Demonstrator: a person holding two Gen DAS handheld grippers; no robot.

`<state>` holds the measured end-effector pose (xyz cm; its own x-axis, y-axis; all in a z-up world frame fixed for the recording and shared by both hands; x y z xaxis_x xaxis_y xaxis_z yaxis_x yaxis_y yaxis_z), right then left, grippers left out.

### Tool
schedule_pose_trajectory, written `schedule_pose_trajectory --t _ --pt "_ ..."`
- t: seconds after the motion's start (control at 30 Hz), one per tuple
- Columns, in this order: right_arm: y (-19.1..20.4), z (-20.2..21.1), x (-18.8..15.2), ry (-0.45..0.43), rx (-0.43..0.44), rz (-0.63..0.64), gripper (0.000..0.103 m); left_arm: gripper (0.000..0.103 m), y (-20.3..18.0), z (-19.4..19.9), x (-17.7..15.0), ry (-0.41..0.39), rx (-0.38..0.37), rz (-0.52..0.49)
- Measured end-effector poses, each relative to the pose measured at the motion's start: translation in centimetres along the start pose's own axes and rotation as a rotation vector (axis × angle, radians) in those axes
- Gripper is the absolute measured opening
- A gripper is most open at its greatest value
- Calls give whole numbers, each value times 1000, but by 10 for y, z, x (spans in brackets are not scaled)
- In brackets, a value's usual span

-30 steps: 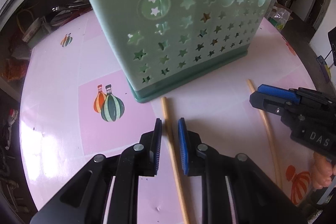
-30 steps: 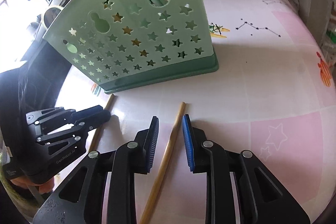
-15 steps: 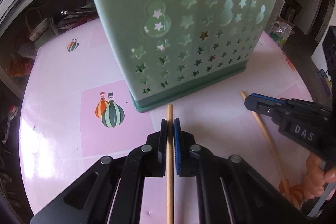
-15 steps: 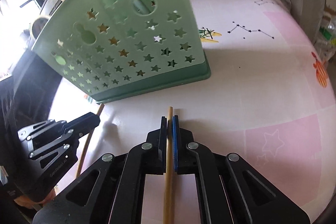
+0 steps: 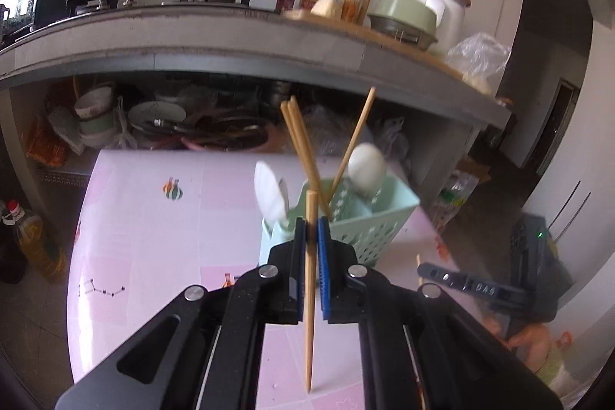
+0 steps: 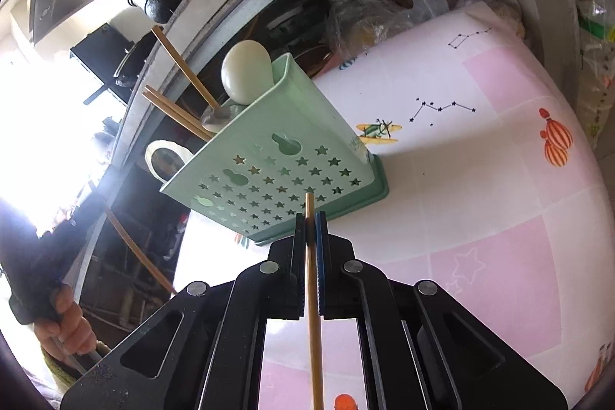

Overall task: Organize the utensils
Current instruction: 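Lower the chopstick into the green holder with the left tool and release while the right tool carries its chopstick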

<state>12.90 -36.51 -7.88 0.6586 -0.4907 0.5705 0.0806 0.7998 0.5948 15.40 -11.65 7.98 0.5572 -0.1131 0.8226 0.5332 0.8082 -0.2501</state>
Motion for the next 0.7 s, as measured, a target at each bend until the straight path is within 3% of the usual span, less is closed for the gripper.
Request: schedule_pose_trajectory --t 0.13,0.4,0.7 --pt "10 5 6 -19 1 3 3 5 -9 15 34 -78 -63 2" --pt "9 13 6 -30 -2 -10 3 5 -35 18 92 -131 -151 -18" --pt "9 14 6 -33 2 -18 3 5 -41 23 138 -227 -146 -55"
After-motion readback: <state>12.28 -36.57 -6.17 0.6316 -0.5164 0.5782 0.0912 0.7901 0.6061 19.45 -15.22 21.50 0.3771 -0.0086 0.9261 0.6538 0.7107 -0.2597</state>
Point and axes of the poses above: each gripper's, at about its wrist camera, not at the fingertips, and z roughly against the way its jaws point, y to its left, x to its top, the point moved 6 cm from there along -z, roughly the way its jaws point, and after that the axes turned 2 degrees about -x, right-handed, at the moved point
